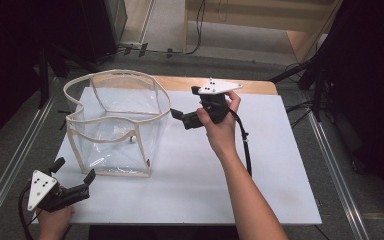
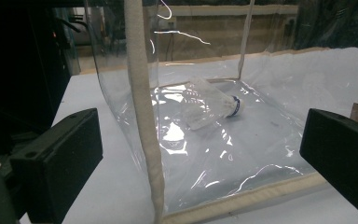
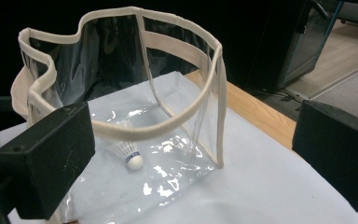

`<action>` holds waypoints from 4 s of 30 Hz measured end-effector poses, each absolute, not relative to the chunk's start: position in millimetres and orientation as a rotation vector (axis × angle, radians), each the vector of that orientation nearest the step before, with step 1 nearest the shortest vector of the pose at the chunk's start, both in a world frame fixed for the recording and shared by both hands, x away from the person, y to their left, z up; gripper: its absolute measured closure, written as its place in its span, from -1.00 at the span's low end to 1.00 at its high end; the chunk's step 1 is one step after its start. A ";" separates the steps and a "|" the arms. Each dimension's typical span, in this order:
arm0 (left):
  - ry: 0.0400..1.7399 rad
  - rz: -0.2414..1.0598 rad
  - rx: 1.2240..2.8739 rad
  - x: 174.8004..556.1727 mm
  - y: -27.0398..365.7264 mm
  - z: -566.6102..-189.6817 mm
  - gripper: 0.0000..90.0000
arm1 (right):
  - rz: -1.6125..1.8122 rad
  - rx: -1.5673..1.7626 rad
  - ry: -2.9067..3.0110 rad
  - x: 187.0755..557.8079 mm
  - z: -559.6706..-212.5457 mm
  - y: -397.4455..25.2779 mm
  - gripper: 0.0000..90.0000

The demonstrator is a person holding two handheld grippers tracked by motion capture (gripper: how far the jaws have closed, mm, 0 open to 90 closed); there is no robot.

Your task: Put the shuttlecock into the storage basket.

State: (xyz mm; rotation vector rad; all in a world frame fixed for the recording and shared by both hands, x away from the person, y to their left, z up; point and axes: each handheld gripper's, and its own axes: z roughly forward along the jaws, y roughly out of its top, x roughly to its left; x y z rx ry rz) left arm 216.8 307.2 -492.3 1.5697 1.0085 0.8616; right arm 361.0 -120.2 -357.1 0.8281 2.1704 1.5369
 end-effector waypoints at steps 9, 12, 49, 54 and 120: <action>1.009 0.863 1.570 216.7 306.9 -492.4 -1.00 | 1.532 0.854 2.161 355.7 -368.3 -132.8 -1.00; 1.008 0.864 1.573 216.6 306.5 -492.5 -1.00 | 1.537 0.859 2.153 354.0 -369.9 -136.6 -1.00; 1.008 0.865 1.572 216.4 306.5 -492.5 -1.00 | 1.524 0.930 2.120 327.3 -408.4 -174.9 -1.00; 1.008 0.864 1.571 216.3 306.7 -492.4 -1.00 | 1.523 0.943 2.105 323.1 -411.9 -181.0 -1.00; 1.009 0.871 1.581 215.9 305.6 -492.7 -1.00 | 1.468 1.171 1.993 269.0 -477.6 -271.4 -1.00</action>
